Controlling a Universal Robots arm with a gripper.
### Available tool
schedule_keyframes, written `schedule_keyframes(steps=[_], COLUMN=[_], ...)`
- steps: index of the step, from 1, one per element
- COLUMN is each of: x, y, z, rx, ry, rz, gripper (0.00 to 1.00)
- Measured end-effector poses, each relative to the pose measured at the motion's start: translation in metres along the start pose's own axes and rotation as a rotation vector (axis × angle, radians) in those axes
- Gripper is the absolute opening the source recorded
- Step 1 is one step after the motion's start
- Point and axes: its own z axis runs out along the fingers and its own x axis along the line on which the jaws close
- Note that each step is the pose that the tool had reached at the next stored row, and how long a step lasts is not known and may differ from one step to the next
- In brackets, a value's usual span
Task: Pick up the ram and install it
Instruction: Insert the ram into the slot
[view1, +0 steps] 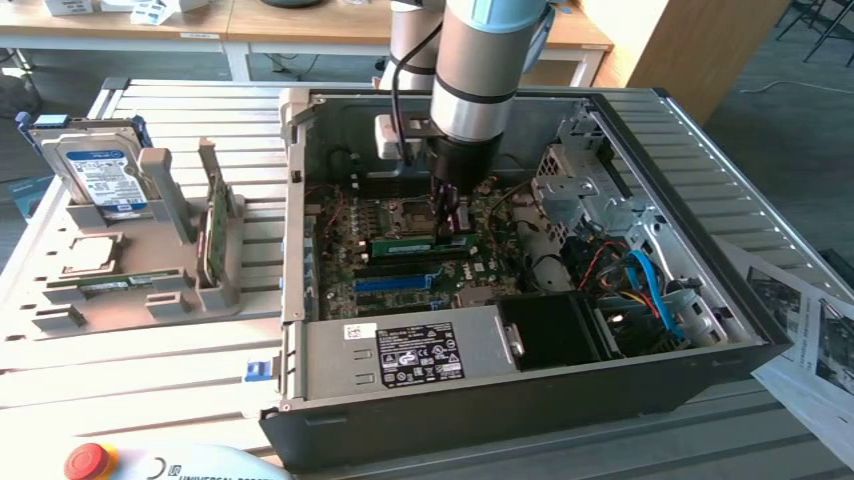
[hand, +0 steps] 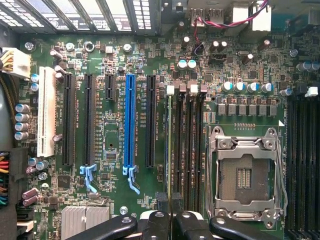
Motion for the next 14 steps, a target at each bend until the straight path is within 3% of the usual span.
schedule_keyframes(steps=[14], x=[0.0], y=[0.0012], z=[0.0], rx=[0.0], ry=[0.0], rz=[0.014], gripper=[0.12])
